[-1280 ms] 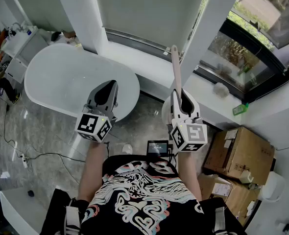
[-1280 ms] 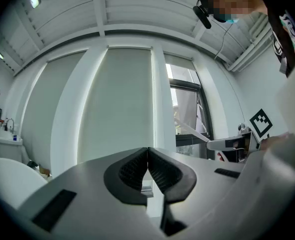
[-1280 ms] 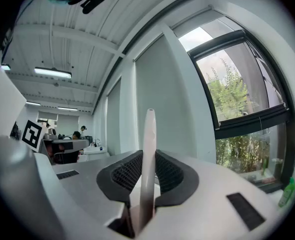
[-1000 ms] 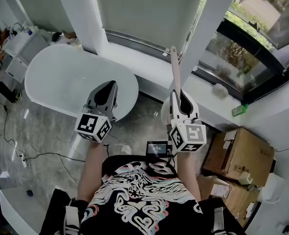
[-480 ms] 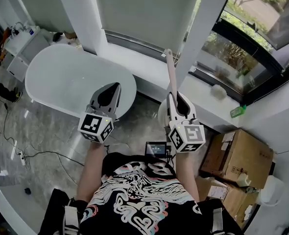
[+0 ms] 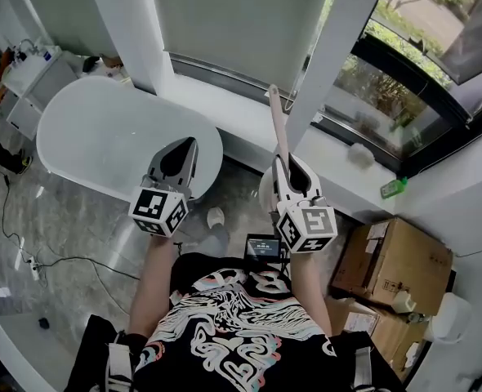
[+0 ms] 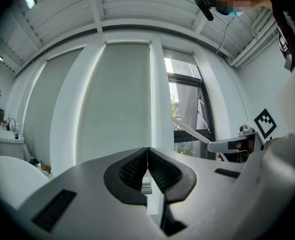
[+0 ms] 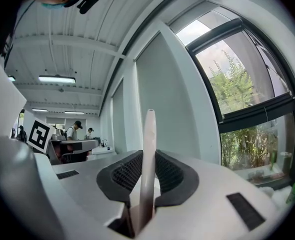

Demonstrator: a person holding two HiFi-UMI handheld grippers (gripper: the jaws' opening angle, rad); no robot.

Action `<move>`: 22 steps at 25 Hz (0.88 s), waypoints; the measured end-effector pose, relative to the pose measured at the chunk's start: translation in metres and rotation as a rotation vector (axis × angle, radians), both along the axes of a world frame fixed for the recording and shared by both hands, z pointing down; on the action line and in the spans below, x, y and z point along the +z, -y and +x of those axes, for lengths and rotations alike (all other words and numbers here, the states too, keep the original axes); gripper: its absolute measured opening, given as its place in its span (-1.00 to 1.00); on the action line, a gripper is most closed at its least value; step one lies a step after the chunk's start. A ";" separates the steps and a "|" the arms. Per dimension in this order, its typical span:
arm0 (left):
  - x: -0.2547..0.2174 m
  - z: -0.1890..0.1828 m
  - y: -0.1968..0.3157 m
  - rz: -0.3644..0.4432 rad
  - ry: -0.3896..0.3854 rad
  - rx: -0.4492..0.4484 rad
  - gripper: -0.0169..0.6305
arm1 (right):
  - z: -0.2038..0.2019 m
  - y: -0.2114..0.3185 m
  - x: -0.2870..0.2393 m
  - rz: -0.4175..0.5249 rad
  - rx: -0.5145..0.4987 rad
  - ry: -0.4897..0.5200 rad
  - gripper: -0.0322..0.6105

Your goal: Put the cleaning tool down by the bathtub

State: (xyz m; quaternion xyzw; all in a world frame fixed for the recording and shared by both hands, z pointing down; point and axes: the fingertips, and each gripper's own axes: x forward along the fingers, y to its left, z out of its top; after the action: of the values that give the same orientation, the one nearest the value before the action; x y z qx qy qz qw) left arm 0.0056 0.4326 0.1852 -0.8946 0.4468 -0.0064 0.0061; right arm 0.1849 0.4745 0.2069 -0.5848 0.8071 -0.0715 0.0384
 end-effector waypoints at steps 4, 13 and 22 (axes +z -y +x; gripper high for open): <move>0.002 -0.002 0.024 -0.005 -0.012 -0.017 -0.90 | 0.004 0.017 0.000 0.001 0.026 -0.013 -0.61; -0.002 0.015 0.123 0.003 -0.032 0.006 -0.90 | 0.016 0.104 0.001 0.004 0.049 0.003 -0.61; -0.007 0.014 0.234 -0.002 -0.017 0.033 -0.90 | 0.016 0.211 -0.005 -0.019 0.071 0.009 -0.61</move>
State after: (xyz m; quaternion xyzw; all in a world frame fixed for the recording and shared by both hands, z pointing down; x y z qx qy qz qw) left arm 0.0191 0.1990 0.1783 -0.9018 0.4323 0.0007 0.0015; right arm 0.2014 0.2639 0.2022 -0.6132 0.7849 -0.0802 0.0390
